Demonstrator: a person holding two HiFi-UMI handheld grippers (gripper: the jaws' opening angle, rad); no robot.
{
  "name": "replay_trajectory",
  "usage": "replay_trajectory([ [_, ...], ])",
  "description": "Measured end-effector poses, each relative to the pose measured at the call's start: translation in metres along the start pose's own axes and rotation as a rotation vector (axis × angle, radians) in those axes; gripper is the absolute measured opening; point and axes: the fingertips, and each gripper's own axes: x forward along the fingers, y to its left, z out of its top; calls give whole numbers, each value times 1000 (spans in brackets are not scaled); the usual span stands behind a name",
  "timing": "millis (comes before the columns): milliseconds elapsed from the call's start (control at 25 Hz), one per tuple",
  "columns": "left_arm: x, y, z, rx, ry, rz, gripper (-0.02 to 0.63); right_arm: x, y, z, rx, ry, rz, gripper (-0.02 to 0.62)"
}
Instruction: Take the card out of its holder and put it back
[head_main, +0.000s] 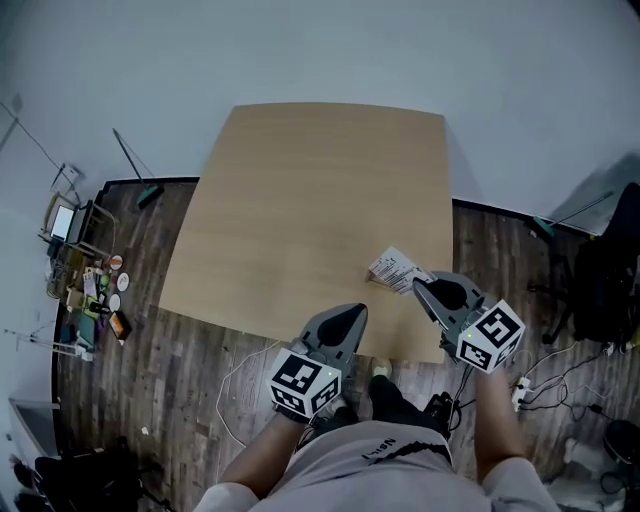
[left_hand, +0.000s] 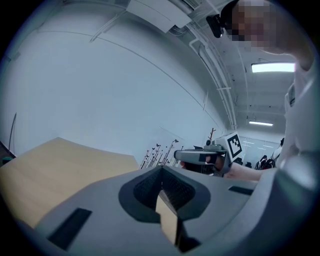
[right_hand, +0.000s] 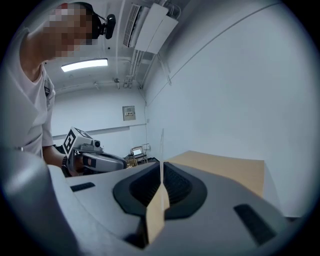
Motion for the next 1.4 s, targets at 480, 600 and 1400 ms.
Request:
replay_trajectory([
  [480,-16,-21,32,47,-58,-25,12,-14,30,29,-26,-30,-14,26],
  [600,-18,-24,35,25,-70,-39,12,-16,33,32,-30,-32,-12,26],
  [1400,-16,-13,11,0,-50,7,12,-9,17,12,12,-20,37,26],
])
